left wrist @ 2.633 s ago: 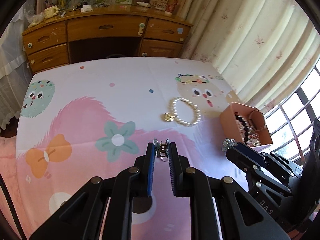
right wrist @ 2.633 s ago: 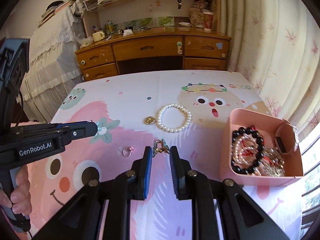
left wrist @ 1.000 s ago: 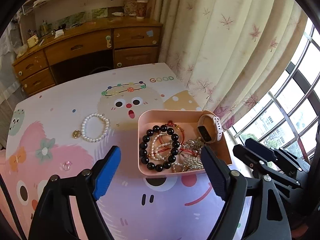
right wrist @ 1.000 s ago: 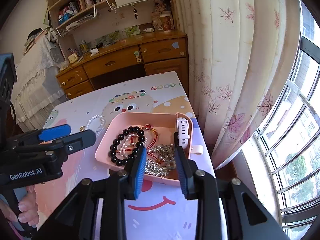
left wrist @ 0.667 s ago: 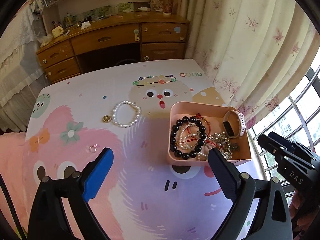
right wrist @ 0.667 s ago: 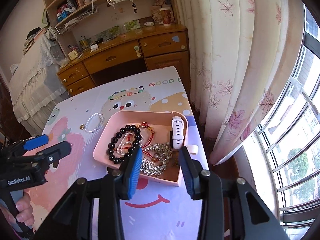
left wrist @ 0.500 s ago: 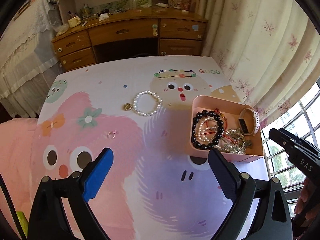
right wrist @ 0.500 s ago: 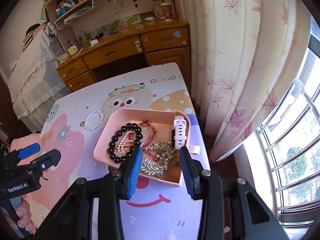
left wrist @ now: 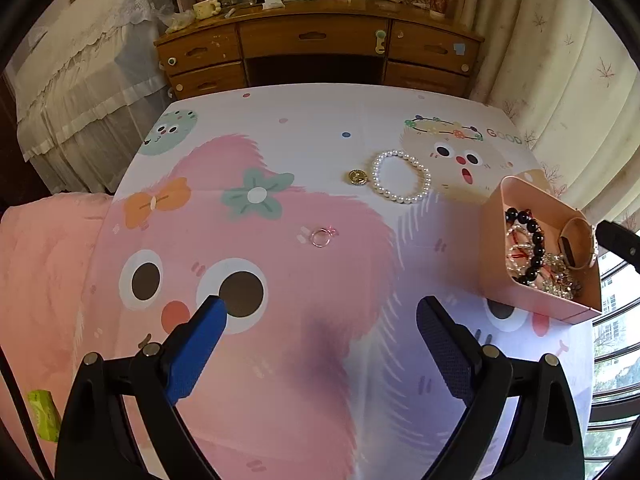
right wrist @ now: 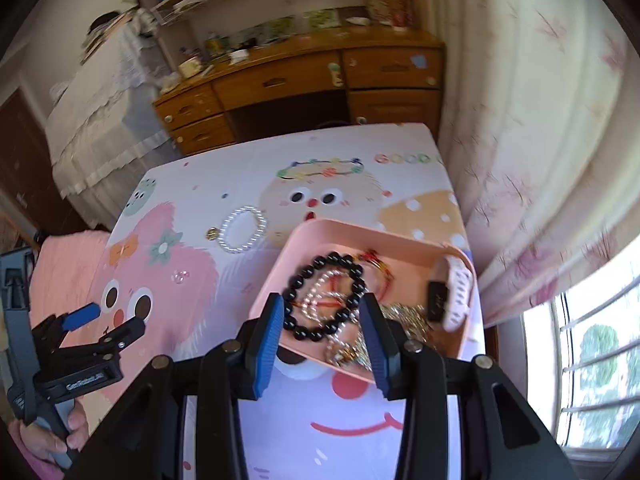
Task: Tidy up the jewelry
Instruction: 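Close the left gripper on the pink-stone ring while the right gripper grasps the gold coin pendant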
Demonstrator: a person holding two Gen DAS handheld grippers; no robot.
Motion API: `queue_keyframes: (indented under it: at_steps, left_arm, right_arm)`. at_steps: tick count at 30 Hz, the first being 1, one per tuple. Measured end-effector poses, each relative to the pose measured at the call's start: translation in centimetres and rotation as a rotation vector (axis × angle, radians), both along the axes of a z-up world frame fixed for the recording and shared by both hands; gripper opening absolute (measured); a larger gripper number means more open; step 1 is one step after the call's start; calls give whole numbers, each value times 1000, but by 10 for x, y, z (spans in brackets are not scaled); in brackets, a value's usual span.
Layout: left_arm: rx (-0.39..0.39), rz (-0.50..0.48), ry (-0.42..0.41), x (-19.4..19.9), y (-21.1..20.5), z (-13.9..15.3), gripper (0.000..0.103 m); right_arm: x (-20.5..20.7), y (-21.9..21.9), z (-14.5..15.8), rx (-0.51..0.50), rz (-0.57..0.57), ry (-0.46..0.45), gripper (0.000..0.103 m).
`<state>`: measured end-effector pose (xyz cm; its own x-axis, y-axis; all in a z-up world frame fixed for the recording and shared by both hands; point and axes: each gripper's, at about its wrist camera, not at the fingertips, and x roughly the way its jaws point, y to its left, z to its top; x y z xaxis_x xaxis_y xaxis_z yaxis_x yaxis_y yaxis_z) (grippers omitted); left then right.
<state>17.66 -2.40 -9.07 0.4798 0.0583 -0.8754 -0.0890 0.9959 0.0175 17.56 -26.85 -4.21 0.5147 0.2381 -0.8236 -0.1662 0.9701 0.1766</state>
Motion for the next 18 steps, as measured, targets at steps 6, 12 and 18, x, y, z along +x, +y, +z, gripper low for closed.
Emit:
queue_keyframes:
  at_steps: [6, 12, 18]
  left_arm:
    - [-36, -63, -15, 24, 10, -22, 95]
    - [-40, -158, -41, 48, 15, -36, 95]
    - [-72, -221, -71, 59, 22, -45, 93]
  right_arm:
    - [22, 48, 7, -82, 219, -61, 40]
    - [48, 104, 7, -199, 488, -121, 40]
    - [85, 140, -12, -215, 639, -103, 40]
